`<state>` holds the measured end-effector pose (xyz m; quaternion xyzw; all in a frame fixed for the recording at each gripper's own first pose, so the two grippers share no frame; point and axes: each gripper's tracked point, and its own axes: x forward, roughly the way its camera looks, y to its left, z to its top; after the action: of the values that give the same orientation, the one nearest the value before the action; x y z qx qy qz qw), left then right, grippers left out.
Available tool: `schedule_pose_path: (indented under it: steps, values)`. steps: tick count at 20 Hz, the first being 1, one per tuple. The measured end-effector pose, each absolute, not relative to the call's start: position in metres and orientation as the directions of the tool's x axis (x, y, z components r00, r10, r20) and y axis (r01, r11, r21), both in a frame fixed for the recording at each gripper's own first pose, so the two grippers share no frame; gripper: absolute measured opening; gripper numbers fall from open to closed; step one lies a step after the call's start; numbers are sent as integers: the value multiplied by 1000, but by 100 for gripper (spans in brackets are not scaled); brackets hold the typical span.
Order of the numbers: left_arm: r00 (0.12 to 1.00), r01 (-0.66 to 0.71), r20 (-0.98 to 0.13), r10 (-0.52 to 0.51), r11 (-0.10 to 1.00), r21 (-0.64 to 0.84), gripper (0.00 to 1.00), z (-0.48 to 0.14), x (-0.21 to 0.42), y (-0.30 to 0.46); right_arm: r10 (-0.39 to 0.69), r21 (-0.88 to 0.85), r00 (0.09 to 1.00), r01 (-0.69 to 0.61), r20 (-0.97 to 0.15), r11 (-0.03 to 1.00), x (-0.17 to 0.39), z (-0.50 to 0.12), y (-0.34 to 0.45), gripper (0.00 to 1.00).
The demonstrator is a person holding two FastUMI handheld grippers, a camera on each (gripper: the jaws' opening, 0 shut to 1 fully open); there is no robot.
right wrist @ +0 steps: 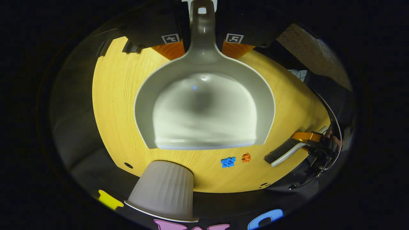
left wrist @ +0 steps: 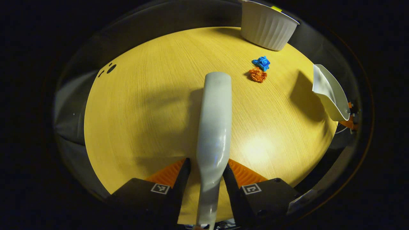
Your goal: Pick up the small broom and dustpan from the desktop, sweep the trash into the dustpan with the broom, and then empty the trash into the garbage bin.
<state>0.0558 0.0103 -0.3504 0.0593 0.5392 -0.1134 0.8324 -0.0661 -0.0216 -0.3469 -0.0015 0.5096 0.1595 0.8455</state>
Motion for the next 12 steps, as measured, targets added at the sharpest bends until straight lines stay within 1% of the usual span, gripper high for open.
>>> schedule_pose_path:
  steps: [2,3,4,5,7,8,10,11,12]
  values:
    - [385,285,-913,-132,958,-18,62,-350,55,8,274,160,429,-284,-861,945,-64,-345,-20,37]
    - [379,300,-916,-130,954,-12,47,-351,54,6,276,156,427,-294,-861,943,-63,-343,-19,37]
    - [378,314,-917,-125,949,1,43,-349,54,5,280,155,420,-307,-863,939,-63,-343,-18,37]
    - [374,324,-920,-120,946,8,31,-349,55,5,285,155,410,-323,-866,934,-63,-341,-16,37]
    - [395,329,-912,-112,944,26,28,-346,60,4,271,133,379,-352,-885,926,-65,-340,-16,37]
    - [407,325,-906,-115,945,27,27,-343,63,2,251,111,366,-363,-896,925,-66,-340,-20,33]
    - [445,322,-888,-112,946,43,25,-335,74,-1,246,94,360,-390,-900,916,-60,-337,-17,41]
    - [464,325,-879,-106,944,58,25,-329,81,-2,256,101,349,-405,-901,909,-58,-336,-13,37]
    - [476,333,-873,-107,941,66,25,-322,87,-5,263,109,330,-419,-906,901,-59,-334,-10,37]
